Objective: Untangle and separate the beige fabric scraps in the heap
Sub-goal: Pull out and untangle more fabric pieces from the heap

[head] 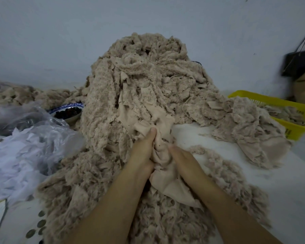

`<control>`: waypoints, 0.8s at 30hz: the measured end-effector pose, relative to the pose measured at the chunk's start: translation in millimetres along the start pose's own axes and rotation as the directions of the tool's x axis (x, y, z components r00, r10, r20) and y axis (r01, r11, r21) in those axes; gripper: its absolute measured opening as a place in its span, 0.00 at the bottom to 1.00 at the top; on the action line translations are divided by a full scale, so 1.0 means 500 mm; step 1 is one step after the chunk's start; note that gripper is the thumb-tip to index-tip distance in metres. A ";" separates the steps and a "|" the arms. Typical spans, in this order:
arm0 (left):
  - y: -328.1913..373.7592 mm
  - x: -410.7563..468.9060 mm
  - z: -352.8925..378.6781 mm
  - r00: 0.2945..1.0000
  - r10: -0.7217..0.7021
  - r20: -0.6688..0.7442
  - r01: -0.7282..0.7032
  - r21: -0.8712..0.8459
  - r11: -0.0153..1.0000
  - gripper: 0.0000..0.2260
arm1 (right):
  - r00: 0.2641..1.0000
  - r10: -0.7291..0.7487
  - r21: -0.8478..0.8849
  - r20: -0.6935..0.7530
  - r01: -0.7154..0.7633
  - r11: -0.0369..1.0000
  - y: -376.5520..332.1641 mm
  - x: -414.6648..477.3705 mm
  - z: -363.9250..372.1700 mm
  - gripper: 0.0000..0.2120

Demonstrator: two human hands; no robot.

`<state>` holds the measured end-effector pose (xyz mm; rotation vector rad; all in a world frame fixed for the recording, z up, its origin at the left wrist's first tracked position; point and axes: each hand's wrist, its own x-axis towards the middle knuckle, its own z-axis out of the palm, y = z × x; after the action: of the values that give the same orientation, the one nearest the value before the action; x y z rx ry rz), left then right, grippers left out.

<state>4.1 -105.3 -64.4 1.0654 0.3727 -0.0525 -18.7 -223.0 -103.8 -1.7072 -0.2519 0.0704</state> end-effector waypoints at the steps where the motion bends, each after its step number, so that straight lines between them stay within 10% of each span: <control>1: -0.008 -0.004 -0.005 0.999 0.023 0.025 -0.025 0.063 0.998 0.14 | 1.000 0.028 0.091 -0.002 -0.028 0.995 0.001 0.004 -0.002 0.20; 4: -0.037 -0.018 -0.017 0.986 0.150 0.074 -0.166 0.319 0.933 0.14 | 0.991 0.132 0.285 -0.013 -0.123 0.951 0.001 0.015 -0.005 0.30; 8: -0.068 -0.043 -0.019 0.963 0.211 0.166 -0.264 0.442 0.857 0.14 | 0.939 0.273 0.309 -0.210 -0.201 0.929 0.006 0.030 -0.007 0.16; 14: -0.042 -0.046 -0.059 0.995 0.094 0.021 -0.096 0.238 0.966 0.19 | 0.803 0.309 0.363 -0.509 -0.125 0.923 0.020 0.053 -0.061 0.15; 24: -0.035 -0.026 -0.069 0.961 0.028 0.276 0.024 -0.185 0.982 0.13 | 0.798 0.458 0.836 -0.391 0.100 0.540 0.004 0.052 -0.076 0.16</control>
<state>-21.2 -85.9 -89.5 0.8577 0.1195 -0.1608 13.8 -254.7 -97.4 -0.6946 0.4084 -0.1574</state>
